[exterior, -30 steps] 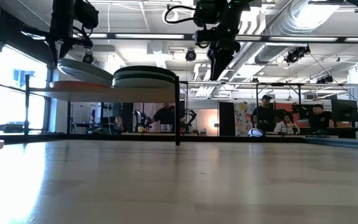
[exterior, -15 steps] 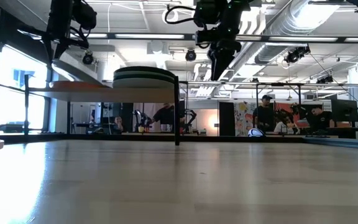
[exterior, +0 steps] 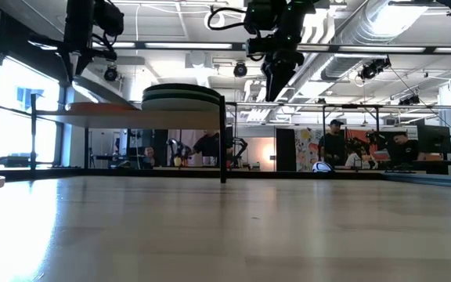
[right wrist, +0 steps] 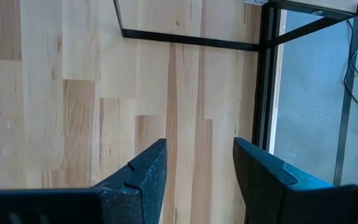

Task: Place and stack plates onto a shelf
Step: Stack the light blue plate on top of the brown plate on the shelf

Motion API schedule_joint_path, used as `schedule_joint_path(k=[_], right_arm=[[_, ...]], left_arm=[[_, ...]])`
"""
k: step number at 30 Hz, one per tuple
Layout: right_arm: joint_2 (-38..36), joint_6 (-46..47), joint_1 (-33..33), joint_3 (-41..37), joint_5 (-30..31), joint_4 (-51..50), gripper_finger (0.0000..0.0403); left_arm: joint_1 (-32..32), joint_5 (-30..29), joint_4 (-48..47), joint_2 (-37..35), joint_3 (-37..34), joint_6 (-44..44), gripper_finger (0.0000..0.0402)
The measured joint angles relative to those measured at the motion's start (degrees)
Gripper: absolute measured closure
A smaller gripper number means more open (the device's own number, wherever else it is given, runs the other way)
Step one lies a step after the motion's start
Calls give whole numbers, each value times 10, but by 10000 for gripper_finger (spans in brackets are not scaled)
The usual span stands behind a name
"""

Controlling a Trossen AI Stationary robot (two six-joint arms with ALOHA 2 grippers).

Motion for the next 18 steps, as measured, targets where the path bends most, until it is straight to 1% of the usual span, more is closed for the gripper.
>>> schedule_joint_path(k=[12,18], right_arm=[[0,0,0,0,0,0,242],[0,0,0,0,0,0,242]], left_arm=[[-15,0,-18,19,0,25,352],[-15,18,-28,19,0,51,346]])
